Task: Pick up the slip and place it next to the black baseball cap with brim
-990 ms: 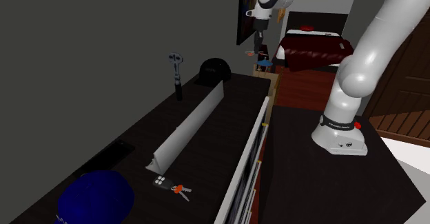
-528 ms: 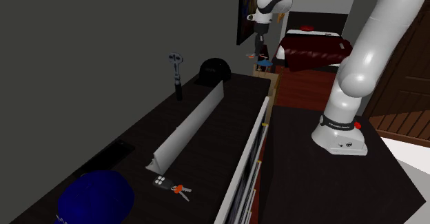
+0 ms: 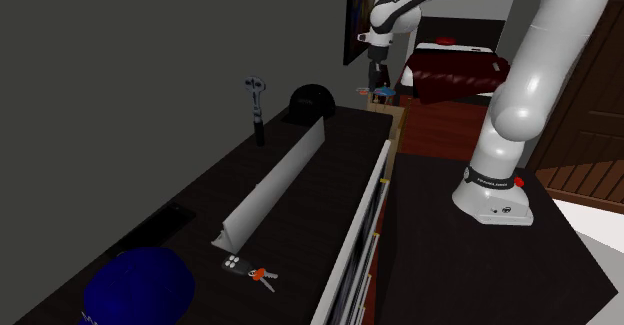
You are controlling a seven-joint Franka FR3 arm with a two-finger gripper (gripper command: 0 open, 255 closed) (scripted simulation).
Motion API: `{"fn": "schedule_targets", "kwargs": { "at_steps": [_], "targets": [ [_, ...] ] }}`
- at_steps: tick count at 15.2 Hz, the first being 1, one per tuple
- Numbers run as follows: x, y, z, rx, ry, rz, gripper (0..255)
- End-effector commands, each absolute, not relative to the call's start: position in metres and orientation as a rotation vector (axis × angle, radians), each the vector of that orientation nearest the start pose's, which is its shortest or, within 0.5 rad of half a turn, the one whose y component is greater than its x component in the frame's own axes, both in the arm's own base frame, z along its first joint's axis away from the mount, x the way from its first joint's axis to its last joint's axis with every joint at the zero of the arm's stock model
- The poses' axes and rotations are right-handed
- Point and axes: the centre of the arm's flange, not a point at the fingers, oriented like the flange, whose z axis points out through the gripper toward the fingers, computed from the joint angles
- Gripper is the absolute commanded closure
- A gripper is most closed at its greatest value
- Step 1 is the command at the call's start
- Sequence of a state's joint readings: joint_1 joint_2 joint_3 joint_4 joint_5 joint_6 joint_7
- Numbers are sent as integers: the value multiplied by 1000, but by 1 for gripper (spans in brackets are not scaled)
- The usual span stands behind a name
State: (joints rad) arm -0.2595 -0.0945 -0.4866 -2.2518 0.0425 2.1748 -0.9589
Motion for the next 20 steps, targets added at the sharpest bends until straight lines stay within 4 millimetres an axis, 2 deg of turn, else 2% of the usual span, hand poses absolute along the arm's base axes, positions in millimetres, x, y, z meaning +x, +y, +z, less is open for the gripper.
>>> {"fn": "schedule_targets", "kwargs": {
  "at_steps": [1,20],
  "targets": [
    [373,-346,390,-3079,-294,-99,255],
    [373,-346,291,-3079,-294,-99,255]
  ]
}}
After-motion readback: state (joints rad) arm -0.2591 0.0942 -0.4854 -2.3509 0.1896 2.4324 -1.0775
